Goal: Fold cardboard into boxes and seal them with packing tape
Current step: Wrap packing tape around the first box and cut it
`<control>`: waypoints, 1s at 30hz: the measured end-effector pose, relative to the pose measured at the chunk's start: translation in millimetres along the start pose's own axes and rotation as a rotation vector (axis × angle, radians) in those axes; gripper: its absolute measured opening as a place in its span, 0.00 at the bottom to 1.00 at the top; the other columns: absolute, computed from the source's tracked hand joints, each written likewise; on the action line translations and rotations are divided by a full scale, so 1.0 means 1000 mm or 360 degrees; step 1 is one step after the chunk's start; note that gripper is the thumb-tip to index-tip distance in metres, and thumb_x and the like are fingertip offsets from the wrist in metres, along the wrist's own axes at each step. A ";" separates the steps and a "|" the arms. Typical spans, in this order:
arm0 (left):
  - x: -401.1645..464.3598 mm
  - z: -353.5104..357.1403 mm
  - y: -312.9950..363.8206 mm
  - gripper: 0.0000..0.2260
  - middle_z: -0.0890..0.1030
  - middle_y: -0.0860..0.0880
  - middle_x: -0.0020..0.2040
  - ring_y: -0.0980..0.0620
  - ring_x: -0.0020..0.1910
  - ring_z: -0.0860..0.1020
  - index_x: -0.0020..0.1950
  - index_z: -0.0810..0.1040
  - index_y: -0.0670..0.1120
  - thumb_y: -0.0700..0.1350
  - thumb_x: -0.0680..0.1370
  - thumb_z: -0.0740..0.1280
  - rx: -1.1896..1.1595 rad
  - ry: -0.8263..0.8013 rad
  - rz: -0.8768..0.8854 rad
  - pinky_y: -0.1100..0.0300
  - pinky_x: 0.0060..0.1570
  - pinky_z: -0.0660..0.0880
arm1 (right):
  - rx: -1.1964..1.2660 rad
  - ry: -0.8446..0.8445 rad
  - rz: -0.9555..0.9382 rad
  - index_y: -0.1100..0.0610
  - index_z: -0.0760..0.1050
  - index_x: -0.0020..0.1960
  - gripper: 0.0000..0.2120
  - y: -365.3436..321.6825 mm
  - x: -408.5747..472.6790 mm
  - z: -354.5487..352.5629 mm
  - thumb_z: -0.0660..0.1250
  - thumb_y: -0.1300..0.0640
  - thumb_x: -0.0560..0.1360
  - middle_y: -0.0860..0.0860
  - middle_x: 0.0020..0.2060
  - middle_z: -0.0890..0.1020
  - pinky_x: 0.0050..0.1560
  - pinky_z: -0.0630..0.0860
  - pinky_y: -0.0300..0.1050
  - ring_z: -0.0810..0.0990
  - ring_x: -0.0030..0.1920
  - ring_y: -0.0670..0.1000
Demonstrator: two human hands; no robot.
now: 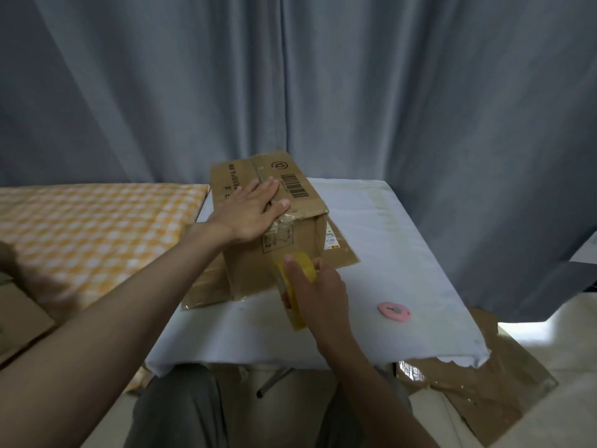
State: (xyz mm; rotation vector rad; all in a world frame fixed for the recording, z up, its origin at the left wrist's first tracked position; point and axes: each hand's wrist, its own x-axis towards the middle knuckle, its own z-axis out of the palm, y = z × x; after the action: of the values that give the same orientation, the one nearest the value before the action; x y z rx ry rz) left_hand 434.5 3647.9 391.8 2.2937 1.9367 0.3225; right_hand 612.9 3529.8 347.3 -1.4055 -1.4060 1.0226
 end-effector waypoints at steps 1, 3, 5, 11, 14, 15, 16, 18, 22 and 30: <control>0.000 0.000 0.001 0.35 0.46 0.56 0.81 0.54 0.80 0.45 0.82 0.45 0.53 0.69 0.79 0.41 -0.0003 0.0001 0.0002 0.52 0.76 0.42 | -0.0027 -0.0004 0.0030 0.49 0.72 0.43 0.16 0.005 0.000 0.001 0.65 0.37 0.77 0.30 0.28 0.78 0.40 0.77 0.43 0.79 0.30 0.33; -0.002 0.000 0.002 0.34 0.47 0.56 0.81 0.53 0.80 0.45 0.82 0.46 0.53 0.69 0.79 0.41 -0.0004 0.0006 0.0005 0.52 0.76 0.42 | -0.0042 -0.0012 0.0105 0.49 0.72 0.43 0.16 0.016 -0.003 0.003 0.65 0.37 0.76 0.37 0.27 0.80 0.36 0.74 0.39 0.79 0.29 0.33; -0.005 -0.002 0.004 0.34 0.49 0.54 0.82 0.52 0.80 0.48 0.82 0.49 0.52 0.68 0.80 0.43 -0.0025 0.0074 0.0029 0.50 0.77 0.46 | 0.0022 -0.0029 0.0162 0.48 0.72 0.43 0.15 0.024 -0.006 0.004 0.66 0.37 0.76 0.40 0.27 0.80 0.35 0.75 0.37 0.80 0.30 0.34; -0.030 -0.009 0.021 0.25 0.71 0.49 0.61 0.49 0.57 0.71 0.65 0.72 0.51 0.67 0.77 0.56 0.0196 0.0634 0.0356 0.54 0.54 0.69 | 0.0064 -0.0147 0.0240 0.47 0.73 0.48 0.15 0.032 -0.003 -0.004 0.61 0.36 0.78 0.45 0.45 0.80 0.48 0.80 0.45 0.80 0.46 0.46; -0.051 0.000 0.027 0.36 0.73 0.50 0.61 0.48 0.58 0.72 0.66 0.70 0.51 0.76 0.70 0.56 0.0207 0.0593 0.0292 0.52 0.55 0.69 | 0.0068 -0.0276 0.0268 0.52 0.77 0.51 0.21 0.038 -0.005 -0.019 0.56 0.36 0.81 0.48 0.47 0.82 0.48 0.77 0.44 0.80 0.48 0.46; -0.059 0.004 0.028 0.42 0.73 0.50 0.64 0.48 0.61 0.72 0.69 0.68 0.51 0.80 0.66 0.56 0.0180 0.0556 0.0239 0.49 0.60 0.69 | 0.0033 -0.0249 0.0244 0.54 0.79 0.51 0.23 0.039 -0.003 -0.028 0.55 0.37 0.82 0.49 0.45 0.83 0.50 0.76 0.46 0.81 0.47 0.47; -0.066 0.009 0.028 0.49 0.72 0.50 0.69 0.47 0.66 0.71 0.72 0.65 0.51 0.82 0.63 0.56 0.0177 0.0518 0.0203 0.47 0.65 0.68 | -0.0019 -0.0179 0.0204 0.56 0.79 0.50 0.22 0.041 0.001 -0.038 0.56 0.41 0.83 0.50 0.44 0.83 0.51 0.76 0.48 0.81 0.46 0.49; -0.076 0.017 0.027 0.58 0.65 0.50 0.77 0.48 0.74 0.64 0.78 0.59 0.49 0.85 0.59 0.53 0.0233 0.0458 0.0191 0.46 0.73 0.60 | -0.0298 0.0037 0.0084 0.60 0.80 0.50 0.15 0.050 0.012 -0.064 0.59 0.52 0.84 0.52 0.45 0.84 0.55 0.73 0.47 0.81 0.49 0.53; -0.079 0.023 0.028 0.62 0.57 0.50 0.80 0.51 0.79 0.56 0.81 0.54 0.47 0.86 0.57 0.49 0.0281 0.0431 0.0167 0.49 0.77 0.48 | -0.1387 0.0103 0.0084 0.57 0.74 0.66 0.15 0.079 0.033 -0.114 0.63 0.54 0.81 0.58 0.63 0.74 0.62 0.67 0.52 0.69 0.65 0.60; -0.076 0.025 0.028 0.65 0.50 0.51 0.82 0.52 0.80 0.49 0.82 0.47 0.47 0.87 0.56 0.49 0.0324 0.0367 0.0186 0.49 0.77 0.42 | -0.1255 0.0026 0.0034 0.56 0.71 0.49 0.14 0.088 0.037 -0.126 0.66 0.46 0.80 0.52 0.44 0.73 0.41 0.69 0.47 0.76 0.44 0.56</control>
State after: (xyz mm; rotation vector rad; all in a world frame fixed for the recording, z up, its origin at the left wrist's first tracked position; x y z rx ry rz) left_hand 454.9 3569.3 367.2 2.6107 2.0278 0.4383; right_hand 759.5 3565.5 298.9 -1.9678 -1.8876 0.4573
